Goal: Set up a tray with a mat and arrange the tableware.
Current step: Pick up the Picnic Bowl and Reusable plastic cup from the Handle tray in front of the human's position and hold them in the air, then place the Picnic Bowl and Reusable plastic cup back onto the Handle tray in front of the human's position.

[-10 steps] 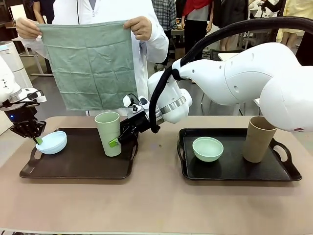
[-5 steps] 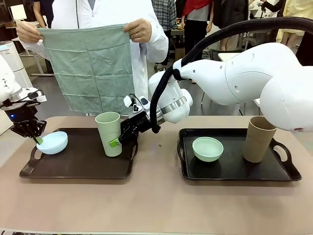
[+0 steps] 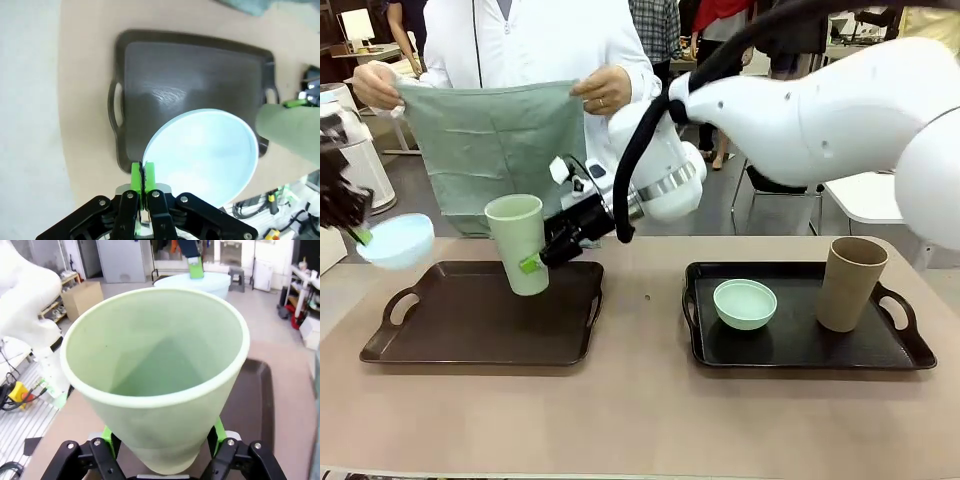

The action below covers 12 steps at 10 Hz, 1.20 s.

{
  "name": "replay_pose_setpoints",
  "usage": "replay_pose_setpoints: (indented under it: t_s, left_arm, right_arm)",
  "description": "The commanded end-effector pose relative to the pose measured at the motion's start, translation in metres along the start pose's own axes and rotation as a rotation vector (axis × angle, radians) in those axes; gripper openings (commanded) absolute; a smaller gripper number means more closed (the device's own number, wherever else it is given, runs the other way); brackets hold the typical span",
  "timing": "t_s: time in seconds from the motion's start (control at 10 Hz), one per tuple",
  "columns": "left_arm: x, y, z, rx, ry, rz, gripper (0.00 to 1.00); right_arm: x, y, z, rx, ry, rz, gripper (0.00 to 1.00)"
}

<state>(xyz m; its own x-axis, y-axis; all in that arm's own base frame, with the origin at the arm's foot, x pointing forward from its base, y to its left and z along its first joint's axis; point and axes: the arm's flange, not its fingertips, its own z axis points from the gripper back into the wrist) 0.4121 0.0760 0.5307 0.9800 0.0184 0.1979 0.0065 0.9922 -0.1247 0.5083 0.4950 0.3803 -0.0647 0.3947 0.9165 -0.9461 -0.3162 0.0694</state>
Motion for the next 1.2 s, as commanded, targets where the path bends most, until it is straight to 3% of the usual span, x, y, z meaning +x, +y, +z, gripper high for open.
replay_pose_setpoints:
  t_s: [0.0, 0.2, 0.3, 0.4, 1.1]
  left_arm:
    - [-0.024, -0.025, 0.033, 0.058, -0.016, -0.011, 0.00]
    - [-0.025, -0.038, 0.042, 0.098, 0.021, -0.004, 0.00]
    - [-0.029, -0.027, 0.051, 0.033, -0.027, -0.028, 0.00]
    - [-0.029, -0.027, 0.051, 0.033, -0.027, -0.028, 0.00]
    - [-0.029, -0.027, 0.051, 0.033, -0.027, -0.028, 0.00]
  right_arm:
    - [0.030, 0.036, 0.013, -0.037, 0.056, 0.048, 0.00]
    - [0.047, 0.045, 0.016, -0.064, 0.088, 0.051, 0.00]
    - [0.037, 0.036, 0.016, -0.054, 0.091, 0.011, 0.00]
    - [0.059, 0.036, 0.016, -0.035, 0.032, 0.077, 0.00]
    - [0.059, 0.036, 0.016, -0.035, 0.032, 0.077, 0.00]
